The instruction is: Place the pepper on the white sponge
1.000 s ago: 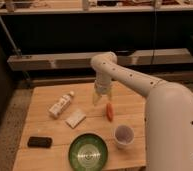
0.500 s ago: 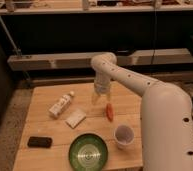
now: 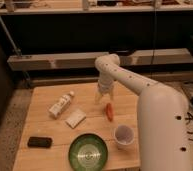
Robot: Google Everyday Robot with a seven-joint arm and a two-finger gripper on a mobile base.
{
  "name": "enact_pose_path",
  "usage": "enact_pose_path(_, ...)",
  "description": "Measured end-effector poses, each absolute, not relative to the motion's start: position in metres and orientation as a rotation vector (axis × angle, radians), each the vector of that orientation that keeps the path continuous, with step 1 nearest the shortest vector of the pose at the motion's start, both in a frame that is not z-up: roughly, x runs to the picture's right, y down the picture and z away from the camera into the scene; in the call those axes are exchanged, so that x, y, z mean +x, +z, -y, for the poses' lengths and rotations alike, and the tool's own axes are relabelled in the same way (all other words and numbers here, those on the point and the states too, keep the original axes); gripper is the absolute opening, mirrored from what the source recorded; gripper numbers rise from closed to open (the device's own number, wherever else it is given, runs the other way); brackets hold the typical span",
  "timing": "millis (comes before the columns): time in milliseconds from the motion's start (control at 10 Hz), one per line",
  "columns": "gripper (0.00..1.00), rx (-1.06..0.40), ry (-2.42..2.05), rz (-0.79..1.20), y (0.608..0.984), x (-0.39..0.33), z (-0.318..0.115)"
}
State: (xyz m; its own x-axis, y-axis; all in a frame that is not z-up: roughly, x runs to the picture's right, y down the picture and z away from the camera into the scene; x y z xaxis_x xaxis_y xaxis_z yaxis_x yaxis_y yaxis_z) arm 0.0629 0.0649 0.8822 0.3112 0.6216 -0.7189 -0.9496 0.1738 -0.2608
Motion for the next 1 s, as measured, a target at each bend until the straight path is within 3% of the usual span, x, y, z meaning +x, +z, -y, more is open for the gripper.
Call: enact_pose_path(1000, 0.61, -0.685, 1.192, -0.598, 0.897, 0.075, -0.087)
